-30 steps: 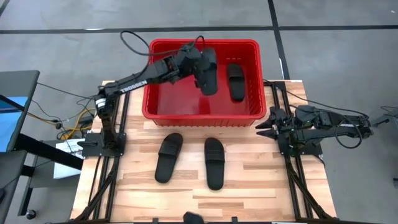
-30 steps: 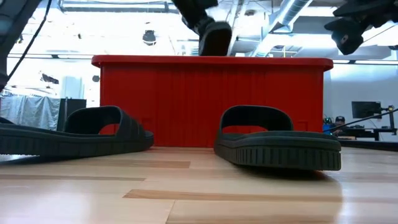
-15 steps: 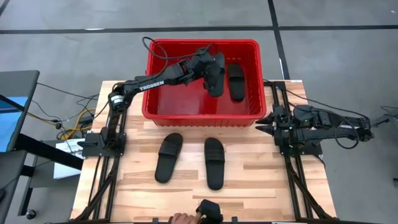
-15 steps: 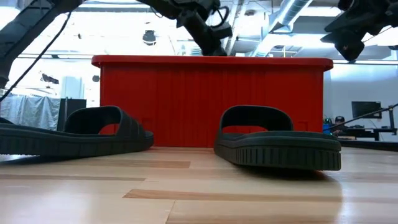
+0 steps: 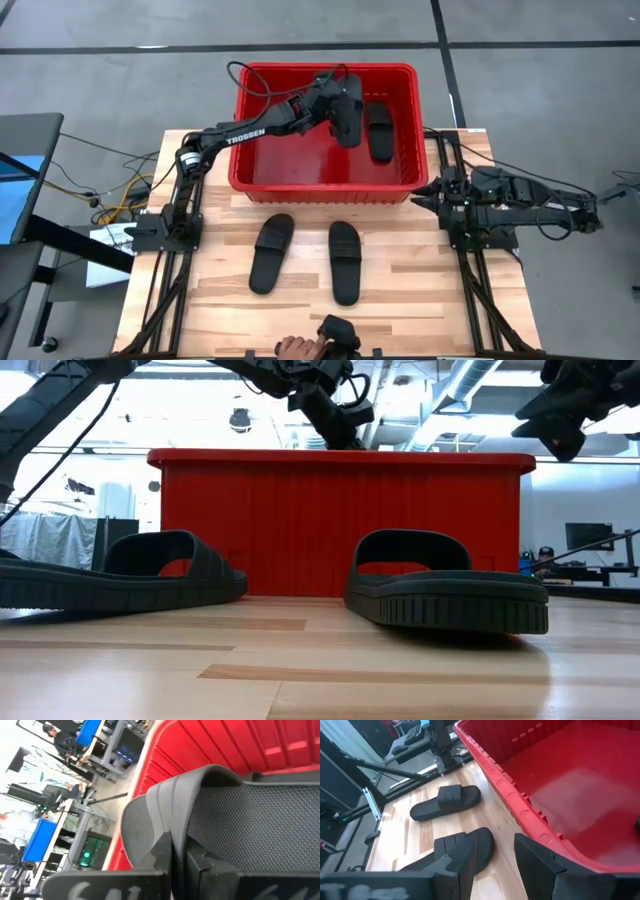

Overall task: Pick and place slides into bin
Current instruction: Put the black slide into the red container

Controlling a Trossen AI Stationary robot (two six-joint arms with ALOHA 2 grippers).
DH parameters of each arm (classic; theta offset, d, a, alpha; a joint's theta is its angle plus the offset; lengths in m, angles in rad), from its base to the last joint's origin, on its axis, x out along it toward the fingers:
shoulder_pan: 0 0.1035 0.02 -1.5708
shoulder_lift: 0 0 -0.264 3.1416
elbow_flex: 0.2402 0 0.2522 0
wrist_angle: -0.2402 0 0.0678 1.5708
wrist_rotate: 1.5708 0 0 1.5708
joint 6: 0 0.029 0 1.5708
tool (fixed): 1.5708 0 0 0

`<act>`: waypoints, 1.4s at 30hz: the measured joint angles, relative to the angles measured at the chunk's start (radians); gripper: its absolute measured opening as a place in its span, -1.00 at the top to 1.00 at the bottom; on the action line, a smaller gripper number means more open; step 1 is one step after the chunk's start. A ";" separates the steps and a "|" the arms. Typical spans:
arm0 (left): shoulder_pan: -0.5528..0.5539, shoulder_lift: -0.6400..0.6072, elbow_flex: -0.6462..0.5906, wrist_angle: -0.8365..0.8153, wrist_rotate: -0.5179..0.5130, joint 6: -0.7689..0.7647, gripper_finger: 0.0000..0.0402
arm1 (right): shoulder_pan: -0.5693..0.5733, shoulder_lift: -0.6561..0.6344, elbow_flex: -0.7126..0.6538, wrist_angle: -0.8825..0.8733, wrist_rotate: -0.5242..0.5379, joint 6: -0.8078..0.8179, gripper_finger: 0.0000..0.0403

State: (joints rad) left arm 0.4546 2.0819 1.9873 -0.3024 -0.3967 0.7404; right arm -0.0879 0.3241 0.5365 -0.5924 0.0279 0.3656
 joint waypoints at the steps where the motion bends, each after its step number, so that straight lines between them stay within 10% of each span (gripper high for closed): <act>1: -0.002 0.000 0.000 -0.007 0.006 -0.004 1.00 | 0.000 0.000 0.000 -0.005 0.000 0.001 0.37; 42: 0.005 0.233 -0.007 0.110 0.015 -0.032 1.00 | -0.006 0.000 0.000 -0.017 0.003 0.083 0.37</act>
State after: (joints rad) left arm 0.4596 2.3151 1.9804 -0.1921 -0.3821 0.7082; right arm -0.0943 0.3244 0.5365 -0.6091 0.0310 0.4491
